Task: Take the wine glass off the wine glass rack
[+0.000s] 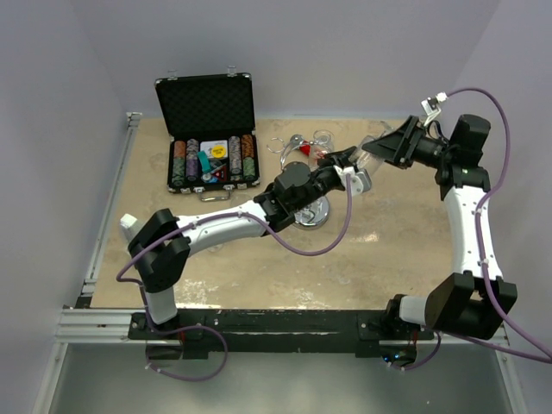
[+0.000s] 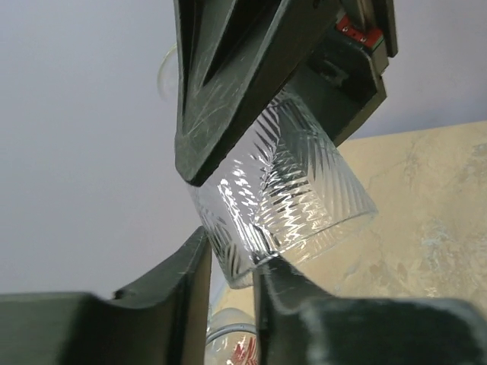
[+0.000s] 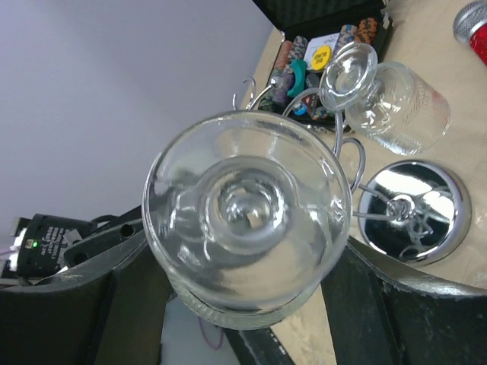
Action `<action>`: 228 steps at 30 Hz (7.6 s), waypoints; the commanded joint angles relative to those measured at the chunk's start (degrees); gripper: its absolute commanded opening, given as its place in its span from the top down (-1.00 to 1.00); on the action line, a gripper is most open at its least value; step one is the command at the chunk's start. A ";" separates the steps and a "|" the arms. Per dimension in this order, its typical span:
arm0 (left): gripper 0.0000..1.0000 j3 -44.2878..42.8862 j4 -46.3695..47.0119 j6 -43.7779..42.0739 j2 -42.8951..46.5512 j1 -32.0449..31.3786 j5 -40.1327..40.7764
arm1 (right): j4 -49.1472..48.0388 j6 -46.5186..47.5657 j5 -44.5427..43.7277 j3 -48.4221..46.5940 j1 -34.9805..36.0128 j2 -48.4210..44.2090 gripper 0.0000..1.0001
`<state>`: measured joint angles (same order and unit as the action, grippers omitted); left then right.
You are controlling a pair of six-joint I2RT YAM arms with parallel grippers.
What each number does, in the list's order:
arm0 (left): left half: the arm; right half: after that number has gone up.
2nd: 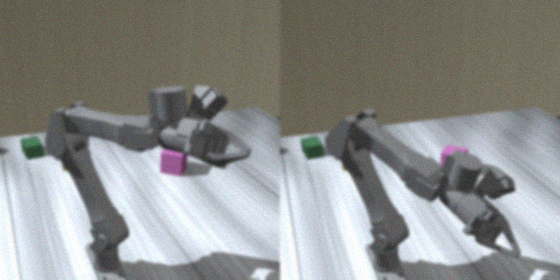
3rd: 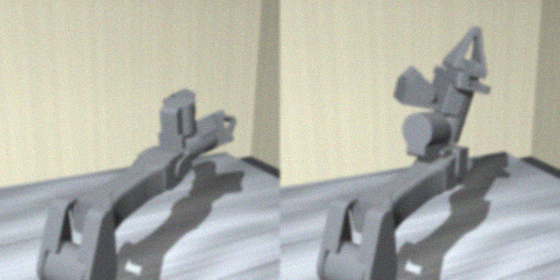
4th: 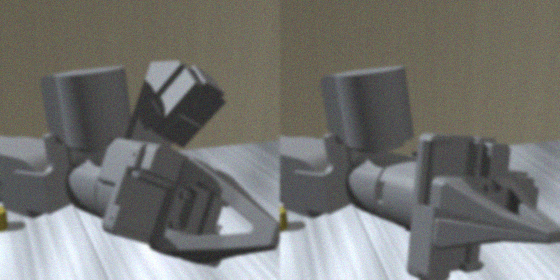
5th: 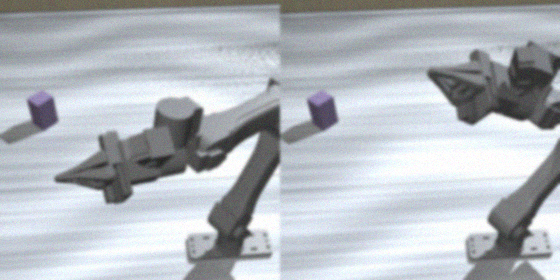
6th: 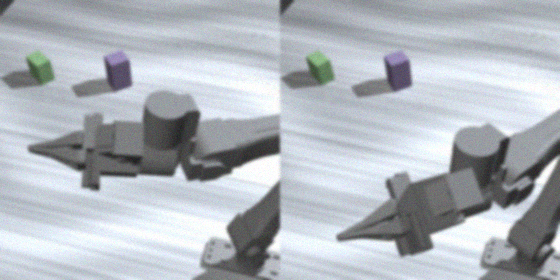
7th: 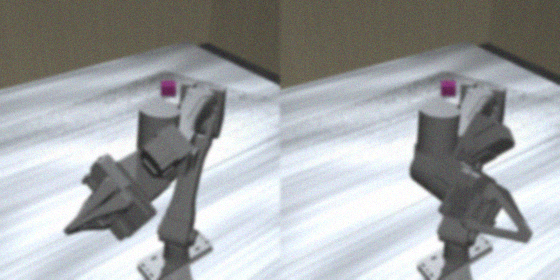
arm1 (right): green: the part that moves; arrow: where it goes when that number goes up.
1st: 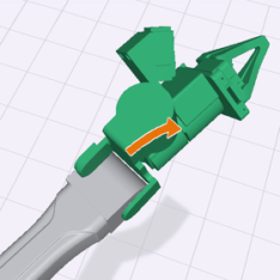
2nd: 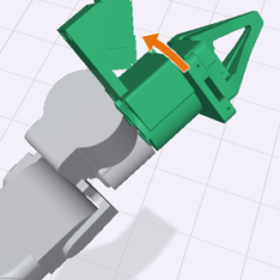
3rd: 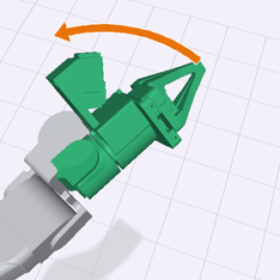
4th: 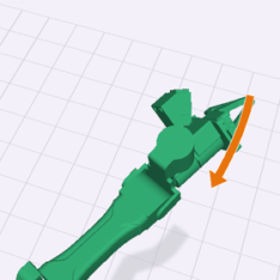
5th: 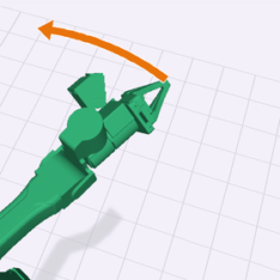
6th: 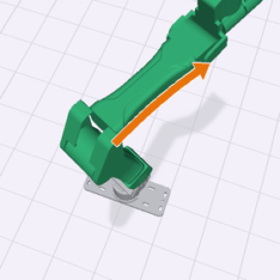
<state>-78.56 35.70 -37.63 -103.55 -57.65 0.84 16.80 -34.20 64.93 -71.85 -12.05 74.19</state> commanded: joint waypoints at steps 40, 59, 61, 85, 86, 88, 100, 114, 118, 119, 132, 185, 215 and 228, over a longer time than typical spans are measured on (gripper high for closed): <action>1.00 -23.47 -53.34 -0.24 6.43 6.23 -30.00 | 4.03 22.06 -23.51 -7.33 -2.89 -11.00 -0.97; 1.00 -29.12 -104.52 -30.57 4.31 11.15 -35.75 | 0.87 22.51 -25.46 -2.33 -2.89 -10.12 -0.97; 1.00 -24.99 -104.52 -31.63 6.77 11.85 -33.90 | 0.17 21.89 -25.38 -1.71 -2.89 -10.38 -0.97; 1.00 9.91 -95.74 -29.25 22.16 19.41 -29.84 | -2.12 23.82 -24.23 1.72 -2.97 -8.98 -0.96; 1.00 10.62 -95.04 -29.43 22.25 19.59 -30.02 | -2.12 24.09 -24.23 1.80 -2.89 -8.89 -0.96; 1.00 12.02 -93.54 -29.35 22.42 19.68 -30.02 | -1.86 24.87 -24.15 1.98 -2.89 -8.89 -0.96; 0.61 15.46 -90.28 -30.49 22.95 20.38 -28.79 | -2.65 24.26 -21.42 3.92 -2.89 -7.31 -0.89; -0.02 -3.65 -102.29 -22.23 24.37 23.10 -31.24 | -10.01 45.17 -16.50 2.60 -2.98 -1.69 -0.96; -0.41 -20.46 -111.02 -20.13 21.11 24.86 -35.54 | -8.20 52.62 -13.52 -2.66 -2.89 6.11 -0.91; -0.42 -21.88 -110.33 -18.90 20.84 25.30 -36.86 | -7.40 54.04 -12.03 -3.89 -2.89 8.05 -0.89; -1.00 3.08 -34.46 14.34 31.93 26.36 -17.03 | -3.35 73.72 0.98 -3.30 -0.78 20.19 -0.97; -0.99 -4.49 -42.74 4.75 23.39 26.62 -13.85 | -51.00 41.48 -1.73 6.11 15.48 25.74 0.03; -0.99 -1.68 -42.91 3.62 25.06 26.53 -20.96 | -55.74 26.64 -20.88 1.10 12.50 29.34 0.18; -0.91 2.09 -32.84 -15.79 24.10 18.46 -18.17 | -51.59 8.04 -18.89 -6.10 3.88 16.34 0.26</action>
<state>-78.98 -6.96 -43.77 -79.79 -35.90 -19.77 -28.21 -14.66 42.52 -71.09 -8.73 98.74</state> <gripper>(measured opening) 0.960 0.695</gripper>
